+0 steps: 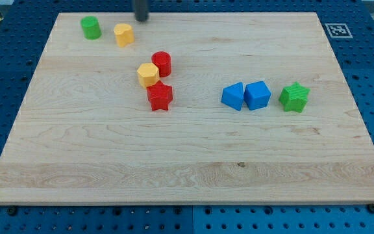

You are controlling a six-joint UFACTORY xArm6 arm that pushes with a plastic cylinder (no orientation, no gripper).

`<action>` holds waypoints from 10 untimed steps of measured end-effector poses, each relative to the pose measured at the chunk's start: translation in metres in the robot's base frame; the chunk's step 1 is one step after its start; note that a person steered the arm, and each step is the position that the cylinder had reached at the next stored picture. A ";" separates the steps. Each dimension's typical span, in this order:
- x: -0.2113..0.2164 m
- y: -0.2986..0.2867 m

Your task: Push the green circle along with yellow heart towards the red circle

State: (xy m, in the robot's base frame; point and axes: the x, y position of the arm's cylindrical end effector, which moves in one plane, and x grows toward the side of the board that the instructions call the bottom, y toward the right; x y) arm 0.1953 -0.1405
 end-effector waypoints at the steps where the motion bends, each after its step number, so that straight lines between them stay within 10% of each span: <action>1: -0.003 -0.064; 4: 0.033 -0.161; 10: 0.101 0.022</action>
State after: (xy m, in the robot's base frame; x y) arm 0.2968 -0.1184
